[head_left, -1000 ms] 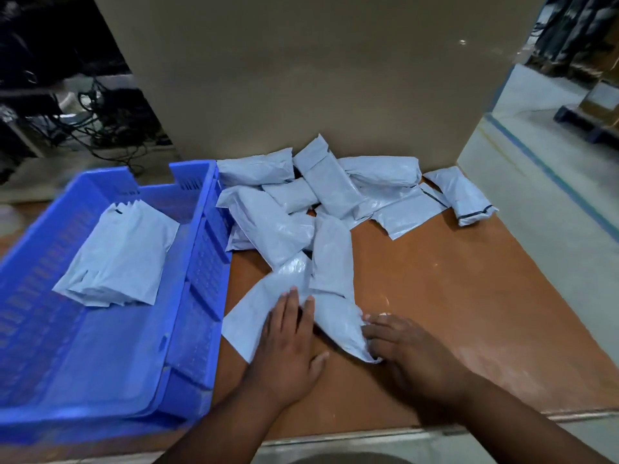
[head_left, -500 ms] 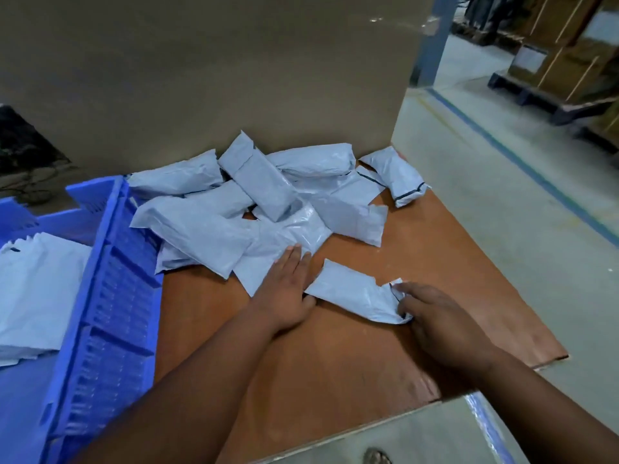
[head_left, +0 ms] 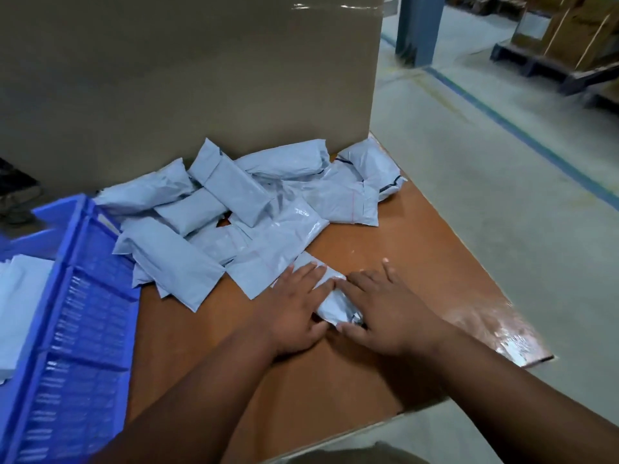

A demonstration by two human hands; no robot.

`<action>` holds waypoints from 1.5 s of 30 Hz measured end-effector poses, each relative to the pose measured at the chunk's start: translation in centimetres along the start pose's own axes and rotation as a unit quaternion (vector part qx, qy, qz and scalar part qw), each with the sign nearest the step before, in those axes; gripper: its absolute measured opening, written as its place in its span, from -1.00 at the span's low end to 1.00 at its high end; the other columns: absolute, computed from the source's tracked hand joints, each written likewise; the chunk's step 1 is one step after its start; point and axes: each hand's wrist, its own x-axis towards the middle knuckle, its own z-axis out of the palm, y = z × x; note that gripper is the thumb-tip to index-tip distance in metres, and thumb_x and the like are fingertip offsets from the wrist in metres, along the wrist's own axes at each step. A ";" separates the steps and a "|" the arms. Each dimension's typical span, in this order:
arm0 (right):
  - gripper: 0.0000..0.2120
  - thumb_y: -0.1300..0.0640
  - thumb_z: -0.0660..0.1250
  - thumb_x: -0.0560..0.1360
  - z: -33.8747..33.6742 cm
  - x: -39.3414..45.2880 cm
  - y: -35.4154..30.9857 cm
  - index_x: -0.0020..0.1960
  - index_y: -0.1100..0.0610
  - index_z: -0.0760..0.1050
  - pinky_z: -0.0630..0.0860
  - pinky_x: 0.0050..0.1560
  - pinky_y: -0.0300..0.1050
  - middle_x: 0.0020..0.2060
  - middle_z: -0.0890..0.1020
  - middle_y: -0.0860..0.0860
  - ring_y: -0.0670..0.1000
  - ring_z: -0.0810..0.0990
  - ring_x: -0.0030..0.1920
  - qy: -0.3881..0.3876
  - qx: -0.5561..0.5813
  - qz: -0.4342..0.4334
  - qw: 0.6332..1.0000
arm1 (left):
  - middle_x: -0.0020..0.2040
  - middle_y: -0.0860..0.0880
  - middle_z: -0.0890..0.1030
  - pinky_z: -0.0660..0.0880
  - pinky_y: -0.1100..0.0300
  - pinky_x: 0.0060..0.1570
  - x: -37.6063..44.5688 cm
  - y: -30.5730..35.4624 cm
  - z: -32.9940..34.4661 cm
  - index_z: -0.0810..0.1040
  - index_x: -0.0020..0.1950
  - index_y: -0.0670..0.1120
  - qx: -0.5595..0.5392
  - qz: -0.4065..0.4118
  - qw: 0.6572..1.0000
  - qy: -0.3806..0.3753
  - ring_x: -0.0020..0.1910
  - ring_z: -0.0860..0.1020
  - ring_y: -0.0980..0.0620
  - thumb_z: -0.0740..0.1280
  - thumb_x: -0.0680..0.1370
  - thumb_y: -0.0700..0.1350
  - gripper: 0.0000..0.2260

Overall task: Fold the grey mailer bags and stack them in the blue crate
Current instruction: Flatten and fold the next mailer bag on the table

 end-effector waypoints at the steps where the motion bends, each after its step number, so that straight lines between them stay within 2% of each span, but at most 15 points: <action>1: -0.23 -0.45 0.07 0.56 0.2 0.7 -0.6 0.63 -0.05 0.27 0.03 0.60 0.42 0.47 0.46 0.00 0.12 0.42 0.47 -0.015 -0.003 -0.009 1.000 | 0.70 -0.02 0.19 0.12 -0.17 0.62 -1.2 0.0 0.0 0.18 0.71 0.07 0.005 -0.018 1.000 0.013 0.69 0.11 -0.05 0.23 0.59 0.33 -0.26; 3: -0.30 -0.40 0.09 0.57 0.4 1.7 -1.6 0.60 -0.08 0.29 0.00 0.60 0.44 0.48 0.45 -0.03 0.10 0.41 0.48 -0.041 -0.014 -0.032 0.999 | 0.64 -0.04 0.32 0.29 -0.16 0.53 -4.4 -0.2 0.0 0.28 0.68 0.01 0.009 -0.044 0.998 0.047 0.60 0.29 -0.08 0.28 0.59 0.32 -0.27; 5: -0.35 -0.34 0.12 0.57 0.7 2.2 -2.4 0.59 -0.10 0.30 0.00 0.60 0.44 0.54 0.40 -0.03 0.10 0.36 0.53 -0.062 -0.019 -0.059 0.996 | 0.58 -0.04 0.41 0.41 -0.16 0.42 -8.3 -0.5 0.1 0.35 0.64 -0.03 0.007 -0.080 0.994 0.070 0.51 0.39 -0.09 0.29 0.60 0.33 -0.29; 8: -0.34 -0.35 0.08 0.61 1.4 2.6 -3.7 0.63 -0.11 0.28 -0.03 0.62 0.38 0.65 0.29 -0.02 0.07 0.24 0.64 -0.087 -0.020 -0.102 0.991 | 0.49 -0.02 0.48 0.46 -0.12 0.24 -13.8 -0.1 0.6 0.43 0.58 -0.01 0.017 -0.154 0.985 0.078 0.39 0.48 -0.09 0.23 0.66 0.32 -0.40; 11: -0.33 -0.39 -0.02 0.65 1.7 2.3 -5.5 0.69 -0.17 0.13 -0.11 0.65 0.33 0.71 0.08 -0.07 -0.01 0.01 0.70 -0.113 -0.010 -0.139 0.984 | 0.47 -0.02 0.48 0.47 -0.10 0.22 -18.0 1.1 0.7 0.44 0.58 0.01 0.009 -0.183 0.980 0.073 0.39 0.49 -0.07 0.20 0.69 0.31 -0.43; 14: -0.34 -0.40 -0.09 0.67 2.0 0.8 -6.7 0.71 -0.25 -0.09 -0.20 0.65 0.28 0.71 -0.18 -0.11 -0.06 -0.23 0.69 -0.138 -0.016 -0.154 0.978 | 0.60 -0.04 0.39 0.43 -0.12 0.42 -20.7 1.5 1.2 0.35 0.65 0.00 -0.010 -0.194 0.979 0.068 0.55 0.39 -0.08 0.18 0.71 0.29 -0.41; 16: -0.34 -0.42 -0.11 0.67 2.2 -0.4 -6.7 0.70 -0.28 -0.20 -0.22 0.65 0.28 0.70 -0.25 -0.14 -0.05 -0.30 0.68 -0.143 -0.030 -0.143 0.979 | 0.72 -0.03 0.17 0.26 -0.13 0.58 -21.6 1.4 2.0 0.16 0.72 -0.02 -0.020 -0.188 0.981 0.049 0.68 0.17 -0.04 0.12 0.73 0.27 -0.37; 18: -0.34 -0.43 -0.14 0.67 2.1 -1.5 -6.4 0.68 -0.30 -0.26 -0.19 0.66 0.29 0.69 -0.29 -0.15 -0.05 -0.33 0.68 -0.142 -0.049 -0.121 0.981 | 0.75 -0.01 0.00 0.16 -0.15 0.62 -22.0 1.1 2.6 0.00 0.75 -0.03 -0.023 -0.177 0.983 0.031 0.72 0.01 0.00 0.06 0.76 0.24 -0.36; 21: -0.31 -0.46 -0.17 0.65 1.6 -2.7 -6.0 0.69 -0.27 -0.26 -0.19 0.67 0.25 0.69 -0.27 -0.14 -0.06 -0.34 0.67 -0.145 -0.061 -0.087 0.984 | 0.75 0.05 -0.14 0.08 -0.15 0.65 -21.6 0.3 2.6 -0.11 0.75 0.02 -0.025 -0.168 0.985 0.011 0.72 -0.13 0.04 -0.02 0.76 0.23 -0.37; 24: -0.26 -0.49 -0.30 0.61 0.9 -2.7 -6.6 0.71 -0.21 -0.19 -0.18 0.67 0.22 0.70 -0.22 -0.15 -0.10 -0.33 0.67 -0.124 -0.041 -0.040 0.991 | 0.74 0.04 -0.19 0.04 -0.19 0.65 -20.8 -0.1 2.3 -0.10 0.75 0.01 -0.021 -0.161 0.987 0.014 0.72 -0.18 0.03 -0.03 0.75 0.23 -0.37; 27: -0.35 -0.36 -0.15 0.69 -0.1 -1.6 -9.6 0.72 -0.15 0.02 -0.02 0.66 0.29 0.72 -0.03 -0.09 -0.04 -0.14 0.71 -0.032 -0.008 -0.021 0.999 | 0.75 -0.03 -0.16 0.05 -0.18 0.65 -20.4 0.1 1.5 0.00 0.75 -0.07 -0.023 -0.192 0.980 0.053 0.72 -0.17 0.00 0.03 0.74 0.15 -0.38; 30: -0.44 -0.19 -0.07 0.74 -0.2 0.2 -14.5 0.68 -0.02 0.19 0.06 0.64 0.31 0.71 0.11 0.01 0.04 -0.01 0.71 0.035 -0.010 -0.045 0.998 | 0.75 -0.08 -0.17 0.00 -0.14 0.67 -20.0 0.0 0.5 0.01 0.74 -0.12 -0.033 -0.244 0.966 0.077 0.72 -0.19 -0.03 0.11 0.66 0.06 -0.32; 33: -0.42 -0.14 -0.05 0.75 1.9 1.8 -18.4 0.70 0.07 0.17 0.01 0.64 0.34 0.71 0.11 0.07 0.10 0.00 0.71 0.020 -0.029 -0.065 0.997 | 0.75 -0.10 -0.13 0.00 -0.15 0.67 -19.5 -0.5 0.4 0.04 0.73 -0.13 -0.048 -0.268 0.959 0.072 0.72 -0.19 -0.05 0.09 0.60 0.07 -0.28; 37: -0.41 -0.15 -0.09 0.75 5.0 2.8 -19.6 0.71 0.06 0.12 -0.05 0.65 0.32 0.72 0.07 0.06 0.09 -0.04 0.71 -0.029 -0.023 -0.039 0.999 | 0.75 -0.10 -0.10 0.03 -0.12 0.67 -18.7 -0.8 1.5 0.05 0.73 -0.13 -0.068 -0.310 0.947 0.055 0.72 -0.17 -0.04 -0.04 0.65 0.09 -0.34; 45: -0.39 -0.21 -0.21 0.76 7.7 1.9 -19.3 0.73 0.03 0.03 -0.06 0.67 0.26 0.72 0.03 0.00 0.03 -0.04 0.71 -0.029 0.004 -0.002 1.000 | 0.74 -0.04 -0.22 -0.04 -0.13 0.68 -18.4 -0.6 3.4 -0.11 0.74 -0.07 -0.070 -0.286 0.956 0.012 0.71 -0.22 0.00 -0.18 0.71 0.18 -0.36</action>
